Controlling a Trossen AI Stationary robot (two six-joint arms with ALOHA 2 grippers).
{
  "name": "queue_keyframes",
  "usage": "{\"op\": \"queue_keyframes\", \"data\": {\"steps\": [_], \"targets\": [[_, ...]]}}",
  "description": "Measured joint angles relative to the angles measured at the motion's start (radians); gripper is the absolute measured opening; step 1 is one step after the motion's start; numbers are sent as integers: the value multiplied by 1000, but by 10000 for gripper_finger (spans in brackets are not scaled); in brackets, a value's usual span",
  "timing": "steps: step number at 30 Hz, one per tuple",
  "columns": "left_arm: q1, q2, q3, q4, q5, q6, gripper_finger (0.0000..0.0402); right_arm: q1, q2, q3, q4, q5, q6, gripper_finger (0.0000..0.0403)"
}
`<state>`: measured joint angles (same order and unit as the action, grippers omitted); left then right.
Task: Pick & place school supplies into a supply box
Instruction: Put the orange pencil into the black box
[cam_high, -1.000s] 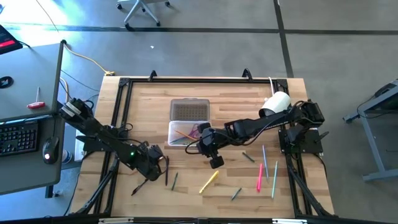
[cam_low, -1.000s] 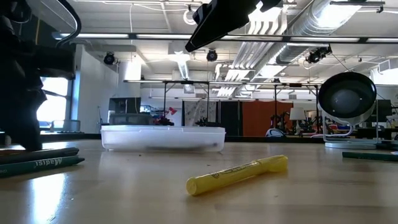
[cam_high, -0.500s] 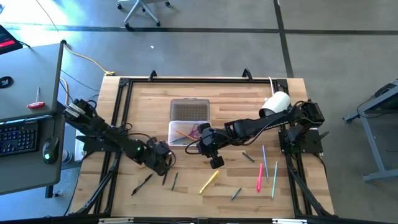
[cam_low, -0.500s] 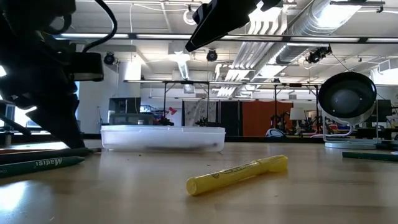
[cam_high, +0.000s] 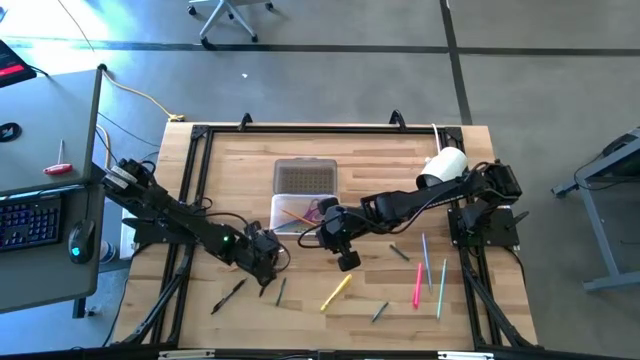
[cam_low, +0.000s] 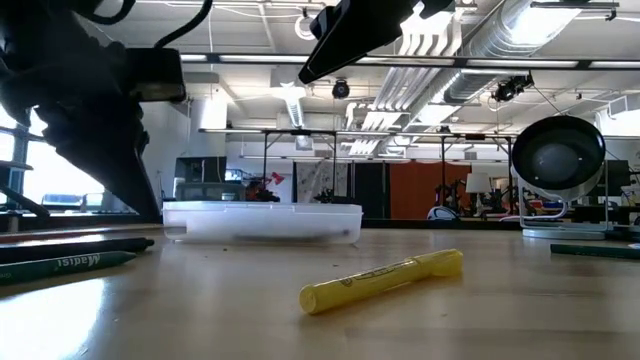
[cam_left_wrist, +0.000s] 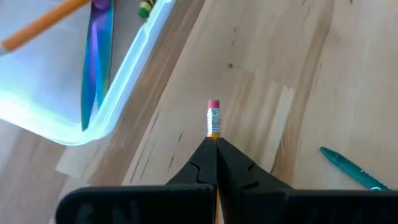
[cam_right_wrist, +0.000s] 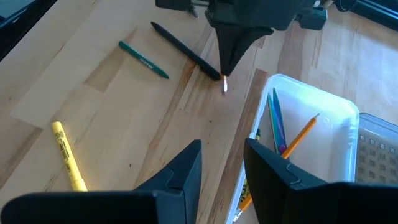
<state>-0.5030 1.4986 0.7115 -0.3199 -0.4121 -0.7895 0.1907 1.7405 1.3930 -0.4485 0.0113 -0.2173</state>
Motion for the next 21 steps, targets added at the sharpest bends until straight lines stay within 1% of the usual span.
{"op": "queue_keyframes", "data": {"steps": [6,8,10,11,18,21], "targets": [[11,-1,75,-110,-39,33,23,0,0,0,-4,0,0,99],[26,-3,97,-153,3,44,21,0,0,0,-4,0,0,99],[40,-3,102,-181,55,52,28,0,0,0,-4,-3,2,99],[42,-3,101,-194,67,52,36,0,0,0,-4,-5,6,99],[38,-2,92,-332,55,43,118,0,0,0,-25,-21,17,99],[38,-2,92,-407,38,16,138,0,0,0,-27,-22,18,99]]}}
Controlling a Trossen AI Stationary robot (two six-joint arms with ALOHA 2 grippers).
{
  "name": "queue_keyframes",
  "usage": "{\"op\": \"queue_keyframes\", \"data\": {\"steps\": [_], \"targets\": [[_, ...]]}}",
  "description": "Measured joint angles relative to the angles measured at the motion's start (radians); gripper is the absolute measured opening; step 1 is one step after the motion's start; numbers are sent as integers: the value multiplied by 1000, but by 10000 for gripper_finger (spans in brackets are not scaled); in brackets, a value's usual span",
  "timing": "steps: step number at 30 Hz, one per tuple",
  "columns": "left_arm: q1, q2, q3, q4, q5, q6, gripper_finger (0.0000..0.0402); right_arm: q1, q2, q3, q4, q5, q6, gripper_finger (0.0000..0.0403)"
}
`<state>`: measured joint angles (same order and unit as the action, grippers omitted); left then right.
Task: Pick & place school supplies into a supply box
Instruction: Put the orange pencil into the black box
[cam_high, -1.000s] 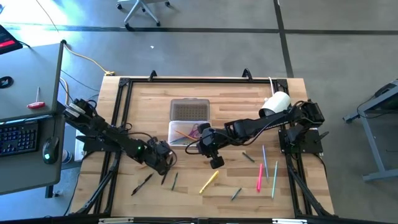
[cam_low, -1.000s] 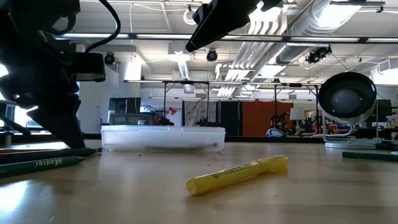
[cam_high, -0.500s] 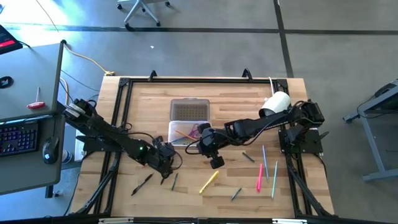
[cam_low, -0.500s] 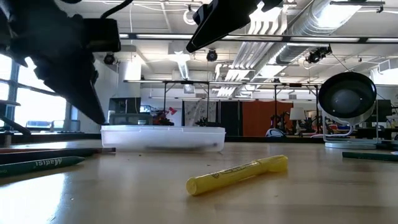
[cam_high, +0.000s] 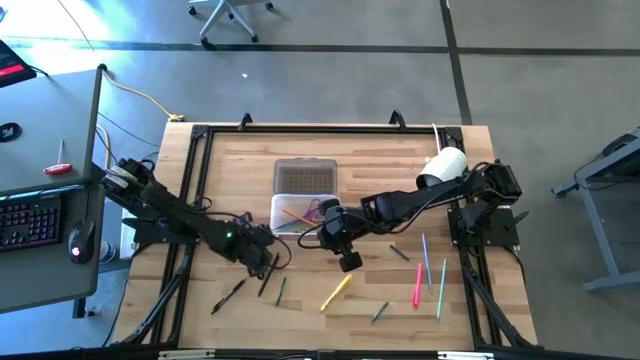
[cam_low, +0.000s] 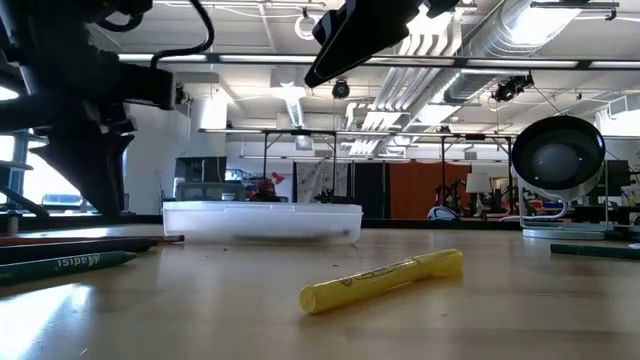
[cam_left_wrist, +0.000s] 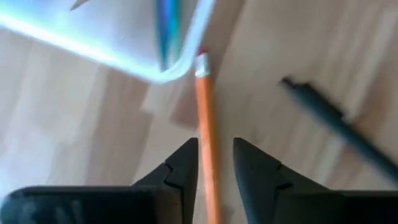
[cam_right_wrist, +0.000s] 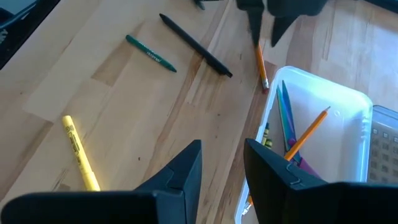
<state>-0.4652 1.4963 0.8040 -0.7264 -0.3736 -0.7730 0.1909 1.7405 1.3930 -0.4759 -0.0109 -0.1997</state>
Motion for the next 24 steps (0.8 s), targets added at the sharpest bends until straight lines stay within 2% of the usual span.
{"op": "queue_keyframes", "data": {"steps": [4,12,16,24], "targets": [[0,0,-30,-5,-38,-44,143,0,0,0,-1,0,0,99],[0,-2,-171,282,-36,-47,116,0,0,0,-2,0,0,99],[-6,-7,-241,369,-60,-106,111,0,0,0,-2,0,-2,99],[-101,0,-496,881,-229,-225,110,0,0,0,-2,-1,0,99]]}}
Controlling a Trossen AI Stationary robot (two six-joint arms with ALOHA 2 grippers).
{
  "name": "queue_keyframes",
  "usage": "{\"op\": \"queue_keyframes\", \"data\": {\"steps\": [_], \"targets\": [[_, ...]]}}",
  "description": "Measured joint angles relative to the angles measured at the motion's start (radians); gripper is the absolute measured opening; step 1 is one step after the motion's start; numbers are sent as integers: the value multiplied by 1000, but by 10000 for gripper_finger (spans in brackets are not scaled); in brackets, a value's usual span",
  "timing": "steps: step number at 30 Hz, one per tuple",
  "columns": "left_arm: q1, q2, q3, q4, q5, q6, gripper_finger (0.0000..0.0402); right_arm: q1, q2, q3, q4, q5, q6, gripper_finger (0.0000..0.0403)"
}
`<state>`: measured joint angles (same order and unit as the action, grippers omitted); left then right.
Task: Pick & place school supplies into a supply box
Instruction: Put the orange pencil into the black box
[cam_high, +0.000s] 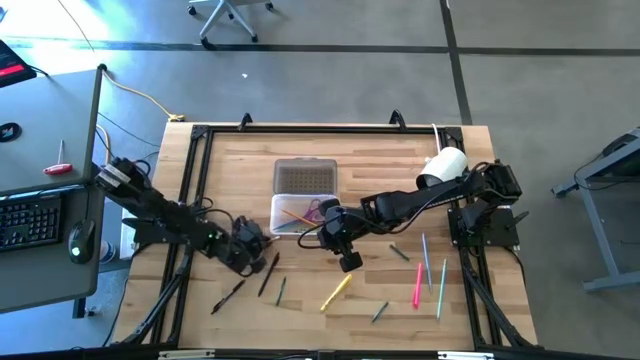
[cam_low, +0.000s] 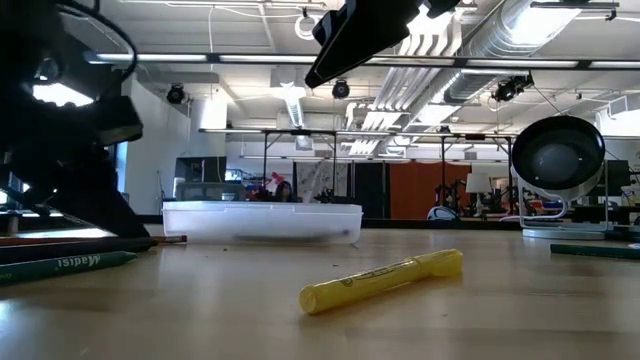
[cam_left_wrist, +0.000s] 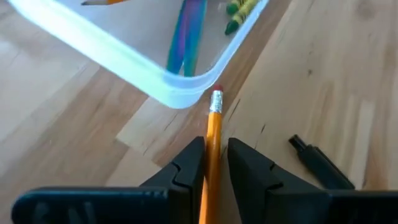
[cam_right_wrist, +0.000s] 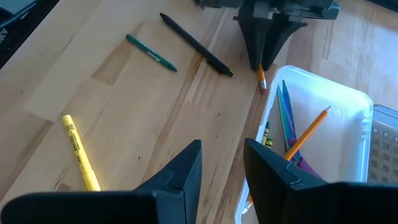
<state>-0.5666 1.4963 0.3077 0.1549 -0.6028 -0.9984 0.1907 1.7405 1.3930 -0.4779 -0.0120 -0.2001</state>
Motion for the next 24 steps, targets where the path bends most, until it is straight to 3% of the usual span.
{"op": "queue_keyframes", "data": {"steps": [8,17,24], "targets": [[-96,5,-105,90,-93,-67,110,0,0,0,3,0,-5,99],[-98,87,-105,151,-178,-88,110,0,0,0,3,0,-9,99],[-96,90,-105,162,-176,-46,110,0,0,0,4,0,-41,99]]}}
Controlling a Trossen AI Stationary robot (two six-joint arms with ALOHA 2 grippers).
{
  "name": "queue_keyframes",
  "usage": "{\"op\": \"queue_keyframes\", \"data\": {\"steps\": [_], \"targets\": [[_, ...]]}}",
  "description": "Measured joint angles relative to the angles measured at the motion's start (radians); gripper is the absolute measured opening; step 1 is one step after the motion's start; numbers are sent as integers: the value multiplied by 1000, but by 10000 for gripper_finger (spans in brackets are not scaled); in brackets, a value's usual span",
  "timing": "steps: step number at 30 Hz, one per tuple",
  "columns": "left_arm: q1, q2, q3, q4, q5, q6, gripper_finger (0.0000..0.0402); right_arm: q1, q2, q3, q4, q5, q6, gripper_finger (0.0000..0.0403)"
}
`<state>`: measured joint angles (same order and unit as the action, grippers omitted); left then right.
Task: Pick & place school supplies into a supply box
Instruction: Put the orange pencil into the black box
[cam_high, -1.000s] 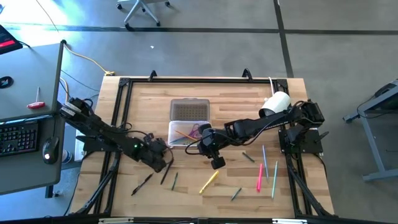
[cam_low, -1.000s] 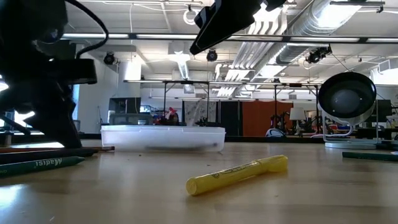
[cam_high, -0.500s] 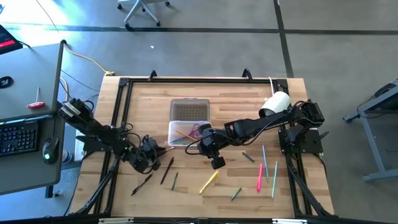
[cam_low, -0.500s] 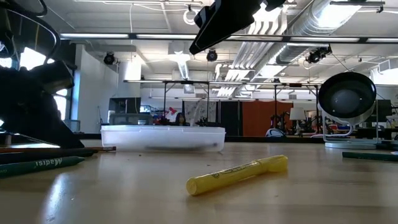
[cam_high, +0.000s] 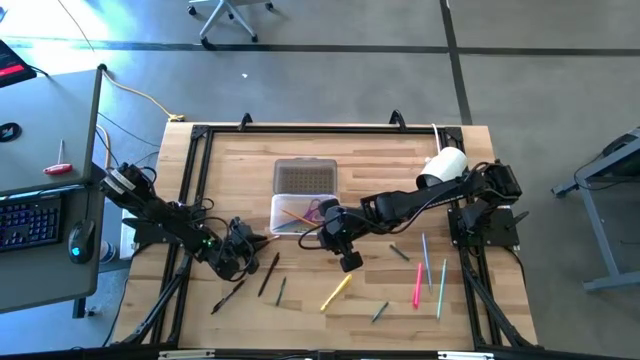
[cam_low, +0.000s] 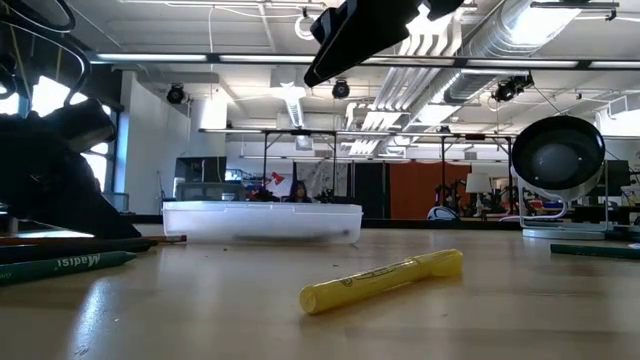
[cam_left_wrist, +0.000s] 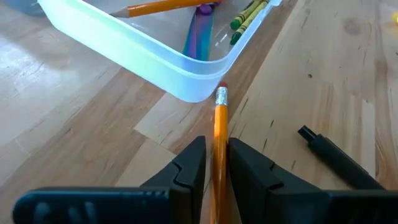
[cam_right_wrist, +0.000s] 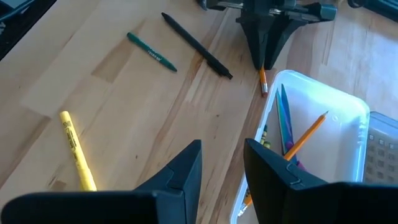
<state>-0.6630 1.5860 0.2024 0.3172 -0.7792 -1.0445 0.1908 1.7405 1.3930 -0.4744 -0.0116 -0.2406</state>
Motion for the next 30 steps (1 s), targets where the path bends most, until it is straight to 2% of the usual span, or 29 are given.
{"op": "queue_keyframes", "data": {"steps": [11,14,22,27,30], "targets": [[2,0,-2,6,6,14,86,0,0,0,-12,-7,-3,99],[2,0,-2,7,12,23,100,0,0,0,-12,-7,-3,99],[4,-39,-3,1,45,121,167,0,0,0,-5,-8,0,99],[2,-38,-6,-5,51,104,170,0,0,0,23,-8,45,99],[1,-20,-13,7,14,97,159,0,0,0,31,-8,49,99]]}}
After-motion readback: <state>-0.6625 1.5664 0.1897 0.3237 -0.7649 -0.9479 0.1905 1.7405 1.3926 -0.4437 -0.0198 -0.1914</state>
